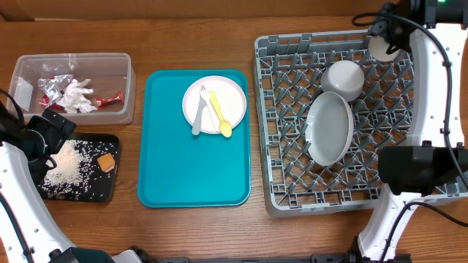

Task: Sort waste into correct bins and load items into the dishwasher rack
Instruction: 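Carry the cup right and set it upside down in the rack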

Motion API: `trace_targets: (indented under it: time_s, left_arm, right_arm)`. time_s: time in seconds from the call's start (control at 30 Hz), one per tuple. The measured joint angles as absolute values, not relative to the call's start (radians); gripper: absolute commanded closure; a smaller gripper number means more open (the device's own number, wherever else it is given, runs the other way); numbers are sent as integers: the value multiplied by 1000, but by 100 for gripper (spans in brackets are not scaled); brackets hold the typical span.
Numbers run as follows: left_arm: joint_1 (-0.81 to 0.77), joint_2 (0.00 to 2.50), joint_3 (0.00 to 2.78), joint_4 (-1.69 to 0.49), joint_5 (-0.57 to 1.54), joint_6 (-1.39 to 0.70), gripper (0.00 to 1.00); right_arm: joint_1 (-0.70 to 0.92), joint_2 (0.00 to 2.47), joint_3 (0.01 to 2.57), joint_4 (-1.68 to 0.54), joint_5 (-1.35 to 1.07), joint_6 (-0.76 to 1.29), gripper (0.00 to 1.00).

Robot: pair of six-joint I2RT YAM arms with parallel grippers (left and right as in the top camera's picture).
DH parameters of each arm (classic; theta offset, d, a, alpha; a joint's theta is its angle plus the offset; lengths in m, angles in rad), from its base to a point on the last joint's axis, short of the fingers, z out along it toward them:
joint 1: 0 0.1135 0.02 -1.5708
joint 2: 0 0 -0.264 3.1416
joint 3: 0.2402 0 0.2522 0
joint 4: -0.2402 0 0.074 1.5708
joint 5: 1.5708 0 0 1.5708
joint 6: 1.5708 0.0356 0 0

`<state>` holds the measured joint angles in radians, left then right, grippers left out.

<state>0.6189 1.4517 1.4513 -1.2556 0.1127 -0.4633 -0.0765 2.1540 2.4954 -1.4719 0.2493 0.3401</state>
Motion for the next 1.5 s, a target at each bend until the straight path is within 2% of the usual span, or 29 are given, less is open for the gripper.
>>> trace_targets:
  time_s: [0.4, 0.77, 0.97, 1.07, 1.2, 1.23, 1.5]
  left_arm:
    - [619, 1452, 1451, -1256, 113, -463, 0]
    - [619, 1452, 1451, -1256, 113, -463, 0]
    - [619, 1452, 1451, -1256, 113, -463, 0]
    - [619, 1452, 1451, -1256, 113, -463, 0]
    - [619, 1452, 1451, -1256, 113, -463, 0]
    - [619, 1452, 1451, -1256, 113, -463, 0]
    - [619, 1452, 1451, -1256, 113, -463, 0]
  right_arm:
    - [-220, 2166, 2291, -1432, 233, 354, 57]
    - [-251, 2170, 2098, -1322, 216, 363, 57]
    - [-278, 2170, 2085, -1309, 210, 363, 57]
    - [-285, 2171, 2085, -1310, 205, 363, 50]
    - [-288, 2171, 2085, -1314, 187, 366, 4]
    - [-288, 2171, 2085, -1315, 182, 371, 0]
    - [-288, 2171, 2103, -1390, 154, 365, 0]
